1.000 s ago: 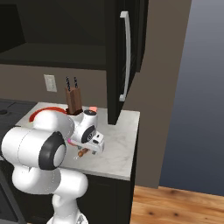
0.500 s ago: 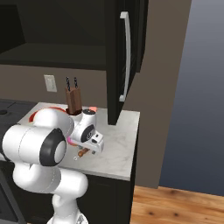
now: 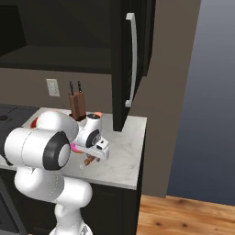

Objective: Pick both bowls and place them on the counter. Then place the donut in one bowl and place the kebab skewer in the other bowl.

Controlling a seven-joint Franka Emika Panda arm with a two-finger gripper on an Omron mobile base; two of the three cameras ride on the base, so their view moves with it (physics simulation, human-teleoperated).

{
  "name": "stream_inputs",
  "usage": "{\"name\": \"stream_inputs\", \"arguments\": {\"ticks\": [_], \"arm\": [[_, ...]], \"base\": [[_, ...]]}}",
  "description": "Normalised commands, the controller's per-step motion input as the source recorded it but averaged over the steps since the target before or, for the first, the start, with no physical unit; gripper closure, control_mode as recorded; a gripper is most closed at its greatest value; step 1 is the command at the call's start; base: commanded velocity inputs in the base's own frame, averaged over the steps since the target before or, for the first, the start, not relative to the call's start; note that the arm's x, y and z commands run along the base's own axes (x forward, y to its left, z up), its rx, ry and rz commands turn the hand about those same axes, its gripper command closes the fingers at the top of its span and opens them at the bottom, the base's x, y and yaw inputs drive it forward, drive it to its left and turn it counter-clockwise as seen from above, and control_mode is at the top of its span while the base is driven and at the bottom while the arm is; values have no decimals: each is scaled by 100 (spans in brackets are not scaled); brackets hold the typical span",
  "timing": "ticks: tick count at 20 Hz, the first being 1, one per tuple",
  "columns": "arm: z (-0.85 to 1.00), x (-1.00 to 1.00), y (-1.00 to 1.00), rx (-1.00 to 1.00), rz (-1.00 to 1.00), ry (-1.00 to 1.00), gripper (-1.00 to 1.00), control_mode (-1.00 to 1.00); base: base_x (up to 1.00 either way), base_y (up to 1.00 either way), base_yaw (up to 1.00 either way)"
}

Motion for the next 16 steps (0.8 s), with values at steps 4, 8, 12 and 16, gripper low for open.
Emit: {"name": "stream_inputs", "arguments": {"ticks": [4,8,12,16], "arm": [[-14,-26,0,-3,0,9,100,-100],[0,-26,0,0,0,3,100,-100],[15,-25,0,0,0,1,100,-100],[35,-21,-8,0,-6,7,100,-100]], "base": [[0,0,0],[0,0,0],[0,0,0],[0,0,0]]}}
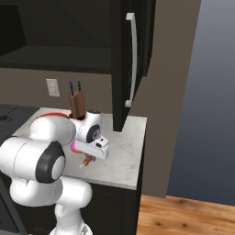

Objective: Pick both bowls and place them on the counter. Then place the donut in one bowl and place the kebab skewer in the other bowl.

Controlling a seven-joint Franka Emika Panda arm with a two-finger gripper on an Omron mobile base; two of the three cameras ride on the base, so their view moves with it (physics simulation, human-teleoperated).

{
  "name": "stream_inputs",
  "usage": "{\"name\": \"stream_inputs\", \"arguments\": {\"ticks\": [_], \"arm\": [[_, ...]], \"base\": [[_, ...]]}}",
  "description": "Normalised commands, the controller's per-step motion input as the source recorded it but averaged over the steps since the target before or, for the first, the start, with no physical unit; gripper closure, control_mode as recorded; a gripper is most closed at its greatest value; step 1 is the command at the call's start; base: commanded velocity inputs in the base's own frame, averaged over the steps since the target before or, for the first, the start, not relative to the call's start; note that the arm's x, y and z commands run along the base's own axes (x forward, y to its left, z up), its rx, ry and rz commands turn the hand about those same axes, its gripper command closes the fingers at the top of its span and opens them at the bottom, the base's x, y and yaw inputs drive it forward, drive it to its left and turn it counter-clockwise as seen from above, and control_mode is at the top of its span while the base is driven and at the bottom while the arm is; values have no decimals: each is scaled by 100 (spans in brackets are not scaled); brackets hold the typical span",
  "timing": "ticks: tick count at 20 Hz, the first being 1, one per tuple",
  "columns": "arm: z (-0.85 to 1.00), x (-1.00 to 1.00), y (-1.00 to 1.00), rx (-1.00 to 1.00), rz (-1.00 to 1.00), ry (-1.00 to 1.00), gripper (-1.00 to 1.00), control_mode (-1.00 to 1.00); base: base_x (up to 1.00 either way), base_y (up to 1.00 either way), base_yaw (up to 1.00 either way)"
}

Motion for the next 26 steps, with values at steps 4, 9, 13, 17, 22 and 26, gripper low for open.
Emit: {"name": "stream_inputs", "arguments": {"ticks": [4,9,13,17,22,26], "arm": [[43,-11,-4,-2,-9,4,100,-100],[46,-4,11,-5,-16,1,100,-100],[43,-2,13,-5,-19,0,100,-100],[44,-12,13,-7,-17,0,100,-100],[39,-16,18,-2,-17,0,100,-100],[30,-20,24,0,-20,0,100,-100]], "base": [[0,0,0],[0,0,0],[0,0,0],[0,0,0],[0,0,0],[0,0,0]]}}
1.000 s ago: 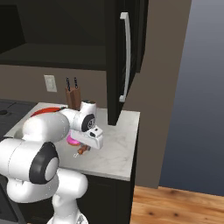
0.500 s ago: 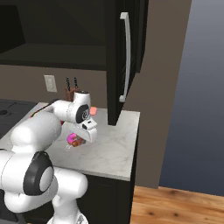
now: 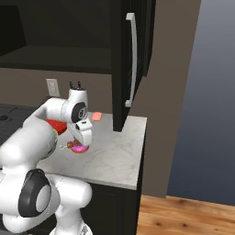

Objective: Pick both bowls and place them on the counter. Then place the donut in one bowl and place the kebab skewer in the other bowl.

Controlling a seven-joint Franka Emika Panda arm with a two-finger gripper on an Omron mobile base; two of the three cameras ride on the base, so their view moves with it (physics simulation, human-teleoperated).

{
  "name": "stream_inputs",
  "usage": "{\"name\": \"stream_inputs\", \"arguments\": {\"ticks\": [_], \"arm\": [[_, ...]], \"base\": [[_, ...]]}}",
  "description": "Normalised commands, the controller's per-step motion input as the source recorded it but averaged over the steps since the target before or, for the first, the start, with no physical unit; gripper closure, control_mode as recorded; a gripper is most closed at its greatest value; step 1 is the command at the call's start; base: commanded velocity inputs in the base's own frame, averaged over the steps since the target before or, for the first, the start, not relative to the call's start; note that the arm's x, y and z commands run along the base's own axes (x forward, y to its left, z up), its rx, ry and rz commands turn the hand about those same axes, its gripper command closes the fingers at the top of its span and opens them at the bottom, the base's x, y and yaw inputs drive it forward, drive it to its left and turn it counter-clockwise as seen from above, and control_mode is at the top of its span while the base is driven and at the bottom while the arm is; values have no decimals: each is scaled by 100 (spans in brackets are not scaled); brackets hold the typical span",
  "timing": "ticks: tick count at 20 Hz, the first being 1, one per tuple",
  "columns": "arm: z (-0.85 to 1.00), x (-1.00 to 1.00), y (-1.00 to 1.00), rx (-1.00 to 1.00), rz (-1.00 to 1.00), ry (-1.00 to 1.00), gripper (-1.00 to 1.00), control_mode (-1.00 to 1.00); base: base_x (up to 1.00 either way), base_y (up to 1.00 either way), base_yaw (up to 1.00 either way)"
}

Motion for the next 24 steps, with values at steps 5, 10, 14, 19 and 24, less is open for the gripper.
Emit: {"name": "stream_inputs", "arguments": {"ticks": [5,10,14,19,24], "arm": [[25,-16,33,0,-22,0,100,-100],[27,-12,36,0,-21,0,100,-100],[23,0,46,-4,-22,-1,100,-100],[18,0,51,-2,-20,-4,100,-100],[4,1,52,-3,-18,-16,100,-100]], "base": [[0,0,0],[0,0,0],[0,0,0],[0,0,0],[0,0,0]]}}
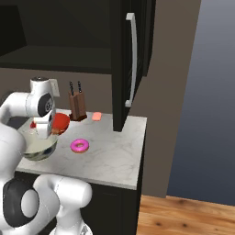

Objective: Pick both bowls and place them on the counter. Then place the donut in one bowl and place the kebab skewer in the other bowl.

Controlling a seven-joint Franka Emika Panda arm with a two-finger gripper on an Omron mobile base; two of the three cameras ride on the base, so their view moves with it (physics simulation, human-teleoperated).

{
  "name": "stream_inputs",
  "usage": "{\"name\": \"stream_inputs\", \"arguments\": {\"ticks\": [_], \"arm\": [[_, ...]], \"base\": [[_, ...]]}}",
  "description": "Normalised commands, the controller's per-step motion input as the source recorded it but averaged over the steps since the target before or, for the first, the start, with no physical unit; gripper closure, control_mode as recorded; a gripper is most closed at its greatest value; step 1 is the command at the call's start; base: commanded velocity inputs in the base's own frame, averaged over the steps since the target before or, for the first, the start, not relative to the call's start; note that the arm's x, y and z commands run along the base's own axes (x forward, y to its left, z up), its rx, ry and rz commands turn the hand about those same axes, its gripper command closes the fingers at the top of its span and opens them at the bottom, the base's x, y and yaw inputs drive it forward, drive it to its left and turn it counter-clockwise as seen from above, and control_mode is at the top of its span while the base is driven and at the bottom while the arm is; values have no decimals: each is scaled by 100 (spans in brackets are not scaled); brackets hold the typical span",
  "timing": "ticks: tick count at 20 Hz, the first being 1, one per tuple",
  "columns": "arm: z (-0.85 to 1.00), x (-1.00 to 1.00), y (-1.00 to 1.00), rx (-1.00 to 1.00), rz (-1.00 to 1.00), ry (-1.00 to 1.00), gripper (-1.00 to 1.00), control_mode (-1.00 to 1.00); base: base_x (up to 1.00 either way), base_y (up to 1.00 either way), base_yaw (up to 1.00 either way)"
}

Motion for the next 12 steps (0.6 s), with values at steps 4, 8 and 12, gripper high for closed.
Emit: {"name": "stream_inputs", "arguments": {"ticks": [4,8,12], "arm": [[0,4,45,0,-16,-21,100,-100],[0,12,45,0,-16,-26,100,-100],[11,22,37,0,-15,-17,100,-100]], "base": [[0,0,0],[0,0,0],[0,0,0]]}}
